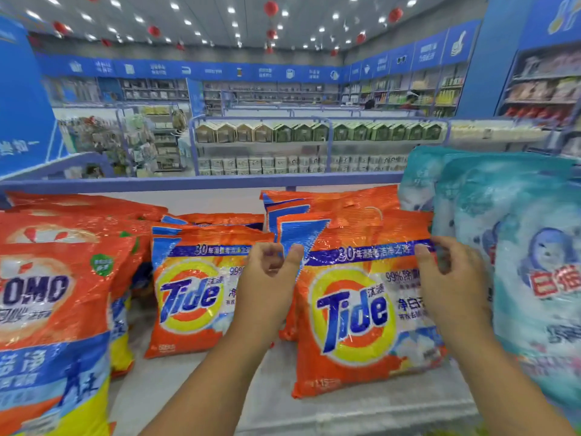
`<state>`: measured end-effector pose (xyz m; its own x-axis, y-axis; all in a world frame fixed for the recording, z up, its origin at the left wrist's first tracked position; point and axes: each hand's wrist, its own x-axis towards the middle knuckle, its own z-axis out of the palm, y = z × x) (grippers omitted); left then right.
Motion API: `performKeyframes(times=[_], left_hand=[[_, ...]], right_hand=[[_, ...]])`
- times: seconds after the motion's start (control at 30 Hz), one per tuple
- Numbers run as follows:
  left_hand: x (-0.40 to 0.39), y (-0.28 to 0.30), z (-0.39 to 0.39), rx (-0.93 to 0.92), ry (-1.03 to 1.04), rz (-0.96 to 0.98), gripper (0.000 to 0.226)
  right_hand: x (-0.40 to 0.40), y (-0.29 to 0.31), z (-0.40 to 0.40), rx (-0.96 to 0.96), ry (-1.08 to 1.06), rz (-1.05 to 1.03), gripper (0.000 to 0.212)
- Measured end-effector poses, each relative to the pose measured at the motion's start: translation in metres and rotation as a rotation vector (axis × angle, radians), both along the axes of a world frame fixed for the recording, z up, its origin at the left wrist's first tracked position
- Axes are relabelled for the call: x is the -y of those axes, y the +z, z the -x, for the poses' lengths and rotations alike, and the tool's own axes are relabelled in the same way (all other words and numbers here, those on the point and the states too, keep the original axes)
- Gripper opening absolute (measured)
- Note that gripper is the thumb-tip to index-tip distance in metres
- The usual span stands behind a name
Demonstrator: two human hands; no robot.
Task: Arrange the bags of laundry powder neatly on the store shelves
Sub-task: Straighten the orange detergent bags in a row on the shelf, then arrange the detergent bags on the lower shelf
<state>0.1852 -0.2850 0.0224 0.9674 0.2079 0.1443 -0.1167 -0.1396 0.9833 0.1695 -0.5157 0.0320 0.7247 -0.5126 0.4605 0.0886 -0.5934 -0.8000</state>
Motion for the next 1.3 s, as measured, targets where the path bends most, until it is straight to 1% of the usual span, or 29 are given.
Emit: performKeyframes(times=[0.03, 0.07, 0.1, 0.2, 0.27, 0.33, 0.37, 0.4, 0.47, 0.5, 0.53, 0.6, 0.63, 0.7, 0.77, 0.83, 0.93, 0.97, 1.03, 1.1, 1.13, 1.23, 1.3], left_hand=[[0.007, -0.001, -0.003, -0.032, 0.032, 0.047, 0.035], [0.011, -0.004, -0.007, -0.076, 0.052, 0.095, 0.037], [0.014, -0.006, -0.01, -0.131, 0.043, 0.132, 0.038], [0.017, -0.009, -0.012, -0.218, -0.012, 0.239, 0.024], [0.017, -0.007, -0.013, -0.2, 0.018, 0.236, 0.024], [0.017, -0.007, -0.015, -0.173, 0.046, 0.179, 0.027], [0.018, -0.006, -0.014, -0.165, 0.062, 0.155, 0.029], [0.018, -0.008, -0.014, -0.161, 0.082, 0.146, 0.031], [0.02, -0.006, -0.009, -0.148, 0.128, 0.16, 0.034], [0.02, -0.005, -0.008, -0.131, 0.146, 0.136, 0.036], [0.019, -0.004, -0.007, -0.112, 0.164, 0.087, 0.04], [0.018, -0.003, -0.005, -0.081, 0.203, -0.011, 0.048], [0.017, -0.003, -0.004, -0.065, 0.223, -0.055, 0.048], [0.015, -0.003, 0.002, -0.024, 0.25, -0.144, 0.04], [0.013, -0.009, 0.014, 0.029, 0.212, -0.181, 0.042], [0.013, -0.021, 0.031, 0.06, 0.124, -0.242, 0.048], [0.01, -0.038, 0.061, 0.037, -0.011, -0.457, 0.056], [0.007, -0.04, 0.072, 0.022, -0.044, -0.562, 0.057], [-0.004, -0.043, 0.093, -0.017, -0.07, -0.819, 0.054], [-0.014, -0.048, 0.115, -0.001, -0.093, -1.007, 0.053], [-0.019, -0.051, 0.127, 0.017, -0.093, -1.065, 0.053], [-0.03, -0.064, 0.161, 0.076, -0.07, -1.191, 0.056], [-0.034, -0.075, 0.181, 0.079, -0.075, -1.224, 0.059]], right_hand=[[0.012, -0.006, -0.008, -0.026, -0.007, -0.028, 0.055], [0.02, -0.01, -0.015, -0.031, 0.005, -0.067, 0.058], [0.025, -0.012, -0.02, -0.026, 0.029, -0.098, 0.053], [0.031, -0.015, -0.025, 0.005, 0.073, -0.104, 0.03], [0.034, -0.015, -0.033, -0.005, 0.097, -0.156, 0.026], [0.034, -0.016, -0.045, -0.06, 0.124, -0.234, 0.031], [0.034, -0.016, -0.05, -0.081, 0.136, -0.318, 0.033], [0.034, -0.015, -0.055, -0.08, 0.164, -0.454, 0.033], [0.033, -0.012, -0.062, -0.042, 0.223, -0.714, 0.028], [0.032, -0.012, -0.064, -0.022, 0.23, -0.771, 0.025], [0.031, -0.014, -0.067, -0.011, 0.227, -0.754, 0.025], [0.029, -0.016, -0.064, 0.009, 0.161, -0.601, 0.027], [0.028, -0.018, -0.061, 0.01, 0.127, -0.514, 0.03], [0.027, -0.022, -0.051, 0.006, 0.079, -0.393, 0.025], [0.025, -0.031, -0.035, -0.029, 0.082, -0.332, 0.025], [0.019, -0.045, -0.017, -0.098, 0.102, -0.178, 0.036], [0.013, -0.06, 0.013, -0.276, 0.152, 0.088, 0.062], [0.01, -0.059, 0.025, -0.323, 0.168, 0.152, 0.065], [0.008, -0.06, 0.048, -0.424, 0.223, 0.279, 0.058], [0.004, -0.064, 0.074, -0.5, 0.288, 0.415, 0.048], [0.003, -0.068, 0.087, -0.503, 0.296, 0.479, 0.047], [0.0, -0.085, 0.125, -0.527, 0.31, 0.556, 0.062], [0.001, -0.099, 0.153, -0.583, 0.31, 0.577, 0.061]])
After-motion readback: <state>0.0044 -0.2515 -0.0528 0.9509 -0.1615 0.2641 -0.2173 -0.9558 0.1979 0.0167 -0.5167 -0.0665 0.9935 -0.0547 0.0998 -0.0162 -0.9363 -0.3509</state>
